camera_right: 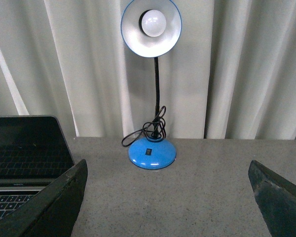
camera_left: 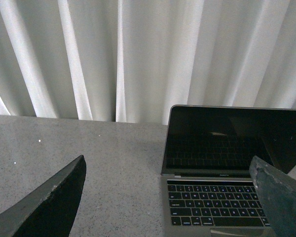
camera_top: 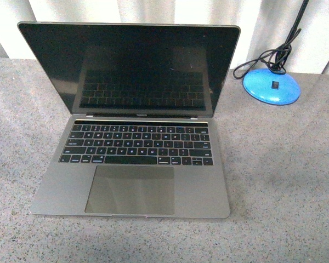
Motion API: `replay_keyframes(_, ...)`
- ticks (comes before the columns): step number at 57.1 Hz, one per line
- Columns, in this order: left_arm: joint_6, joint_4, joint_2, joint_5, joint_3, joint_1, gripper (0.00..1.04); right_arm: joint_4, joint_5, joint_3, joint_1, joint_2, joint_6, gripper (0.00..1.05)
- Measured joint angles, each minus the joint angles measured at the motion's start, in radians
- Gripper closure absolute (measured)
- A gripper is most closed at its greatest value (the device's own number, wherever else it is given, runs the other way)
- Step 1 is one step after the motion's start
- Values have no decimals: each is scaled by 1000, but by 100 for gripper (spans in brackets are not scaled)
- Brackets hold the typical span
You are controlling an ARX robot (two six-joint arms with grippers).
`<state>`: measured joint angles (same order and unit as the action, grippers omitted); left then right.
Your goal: Close laptop
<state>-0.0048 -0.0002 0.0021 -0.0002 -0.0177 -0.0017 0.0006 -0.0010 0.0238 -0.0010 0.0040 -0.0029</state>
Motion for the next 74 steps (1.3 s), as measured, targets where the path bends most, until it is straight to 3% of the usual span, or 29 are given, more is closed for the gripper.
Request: replay_keyframes(74,0,0,0,0,0,0,7,0,0,0,0,0,0,10)
